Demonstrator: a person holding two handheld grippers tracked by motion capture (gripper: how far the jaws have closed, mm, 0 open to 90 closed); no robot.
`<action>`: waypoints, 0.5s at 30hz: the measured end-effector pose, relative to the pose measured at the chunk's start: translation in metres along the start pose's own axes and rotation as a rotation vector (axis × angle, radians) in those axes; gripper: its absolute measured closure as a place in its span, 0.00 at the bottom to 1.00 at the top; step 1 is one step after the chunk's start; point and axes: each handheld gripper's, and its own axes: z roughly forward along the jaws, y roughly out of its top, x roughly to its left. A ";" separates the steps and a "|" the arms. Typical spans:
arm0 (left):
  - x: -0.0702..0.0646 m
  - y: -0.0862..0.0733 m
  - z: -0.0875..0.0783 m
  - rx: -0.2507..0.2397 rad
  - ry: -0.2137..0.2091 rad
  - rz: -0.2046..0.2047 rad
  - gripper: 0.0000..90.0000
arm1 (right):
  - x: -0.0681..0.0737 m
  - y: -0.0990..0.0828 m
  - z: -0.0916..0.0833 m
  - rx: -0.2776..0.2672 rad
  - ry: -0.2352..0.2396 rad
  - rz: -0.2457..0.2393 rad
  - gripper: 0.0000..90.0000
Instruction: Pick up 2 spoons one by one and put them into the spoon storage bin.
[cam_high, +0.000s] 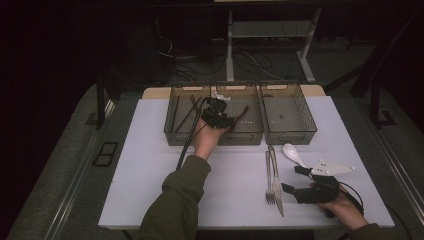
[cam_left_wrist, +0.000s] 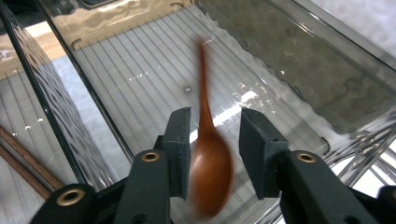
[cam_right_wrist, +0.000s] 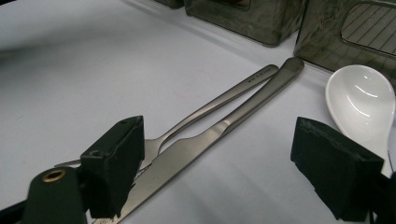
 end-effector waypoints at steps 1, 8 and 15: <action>-0.001 0.000 -0.001 -0.009 -0.009 0.006 0.66 | 0.000 0.000 0.000 0.001 0.000 0.000 0.19; -0.004 0.000 -0.012 -0.051 -0.070 0.040 0.54 | 0.000 0.000 0.000 0.001 0.000 -0.001 0.19; -0.004 -0.007 -0.027 -0.085 -0.126 0.074 0.49 | 0.000 0.000 0.000 0.001 0.000 -0.004 0.19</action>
